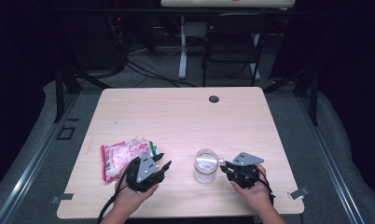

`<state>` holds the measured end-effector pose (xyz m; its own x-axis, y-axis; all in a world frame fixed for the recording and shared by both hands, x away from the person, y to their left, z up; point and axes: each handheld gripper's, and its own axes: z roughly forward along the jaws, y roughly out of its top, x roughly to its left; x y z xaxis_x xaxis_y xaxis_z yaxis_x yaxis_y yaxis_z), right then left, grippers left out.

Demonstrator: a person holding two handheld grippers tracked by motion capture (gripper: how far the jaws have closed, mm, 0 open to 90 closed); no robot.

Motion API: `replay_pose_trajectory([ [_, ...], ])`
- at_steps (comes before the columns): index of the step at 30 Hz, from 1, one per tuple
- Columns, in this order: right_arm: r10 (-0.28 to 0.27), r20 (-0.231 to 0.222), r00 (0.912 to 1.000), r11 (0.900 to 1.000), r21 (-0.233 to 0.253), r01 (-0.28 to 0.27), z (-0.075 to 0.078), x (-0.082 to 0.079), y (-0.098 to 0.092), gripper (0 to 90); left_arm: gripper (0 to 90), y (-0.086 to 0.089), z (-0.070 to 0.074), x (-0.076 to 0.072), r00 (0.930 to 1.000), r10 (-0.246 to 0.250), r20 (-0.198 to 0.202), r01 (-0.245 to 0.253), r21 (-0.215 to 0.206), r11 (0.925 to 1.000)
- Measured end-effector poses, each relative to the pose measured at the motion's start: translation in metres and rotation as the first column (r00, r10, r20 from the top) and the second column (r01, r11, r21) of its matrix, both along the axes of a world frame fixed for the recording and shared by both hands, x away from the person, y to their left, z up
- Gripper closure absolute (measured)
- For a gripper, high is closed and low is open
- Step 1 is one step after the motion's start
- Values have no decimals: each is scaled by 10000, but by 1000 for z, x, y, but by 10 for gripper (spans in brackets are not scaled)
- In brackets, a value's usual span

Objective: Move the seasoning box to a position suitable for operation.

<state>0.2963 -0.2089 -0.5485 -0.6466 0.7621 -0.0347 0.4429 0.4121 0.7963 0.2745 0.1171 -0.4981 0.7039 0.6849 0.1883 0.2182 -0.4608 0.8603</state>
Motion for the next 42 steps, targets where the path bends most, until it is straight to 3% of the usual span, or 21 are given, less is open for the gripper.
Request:
replay_pose_trajectory([
  [3, 230, -6, 9997, 9997, -39, -230, 0, -5, 5, 767, 611, -10, 0, 6, 9990, -282, -346, 274, -242, 9993],
  [4, 353, -8, 9994, 9994, 16, -353, 0, -7, 7, 767, 611, -14, -1, 7, 9969, -474, -630, 442, -498, 9978],
  [8, 743, -6, 9972, 9972, -49, -743, 1, -14, 19, 768, 611, -16, -6, 7, 9928, -714, -960, 647, -709, 9954],
  [12, 985, -4, 9951, 9951, -69, -985, 0, -20, 27, 765, 611, -14, -10, 5, 9912, -625, -1168, 545, -709, 9960],
  [15, 1073, -176, 9941, 9937, 329, -1067, 3, -23, 25, 699, 610, -11, -10, 5, 9897, -627, -1284, 512, -905, 9946],
  [17, 1045, -139, 9944, 9927, 612, -1035, 8, -27, 22, 681, 601, -10, -9, 5, 9895, -628, -1301, 496, -1021, 9935],
  [23, 1124, 26, 9937, 9911, 720, -1123, 31, -44, 16, 681, 595, -6, 0, 6, 9857, -675, -1545, 453, -1431, 9887],
  [26, 830, 19, 9965, 9917, 988, -828, 43, -46, 15, 688, 627, -6, 6, 8, 9809, -843, -1750, 555, -1632, 9850],
  [29, 459, 57, 9989, 9938, 1006, -462, 57, -42, 17, 707, 662, -10, 14, 13, 9772, -707, -2000, 355, -1743, 9841],
  [33, 148, -324, 9994, 9963, 850, -120, 73, -30, 22, 716, 678, -12, 21, 22, 9620, -668, -2646, 118, -2040, 9789],
  [36, -62, -655, 9978, 9964, 844, 117, 79, -22, 27, 721, 693, -14, 21, 24, 9615, -399, -2720, -94, -1778, 9840],
  [40, -344, -1246, 9916, 9941, 983, 468, 79, -19, 29, 744, 703, -13, 18, 23, 9524, -646, -2980, 124, -1738, 9847],
  [42, -404, -1679, 9850, 9929, 1033, 583, 76, -19, 29, 748, 711, -12, 15, 20, 9514, -667, -3006, 163, -1672, 9858],
])
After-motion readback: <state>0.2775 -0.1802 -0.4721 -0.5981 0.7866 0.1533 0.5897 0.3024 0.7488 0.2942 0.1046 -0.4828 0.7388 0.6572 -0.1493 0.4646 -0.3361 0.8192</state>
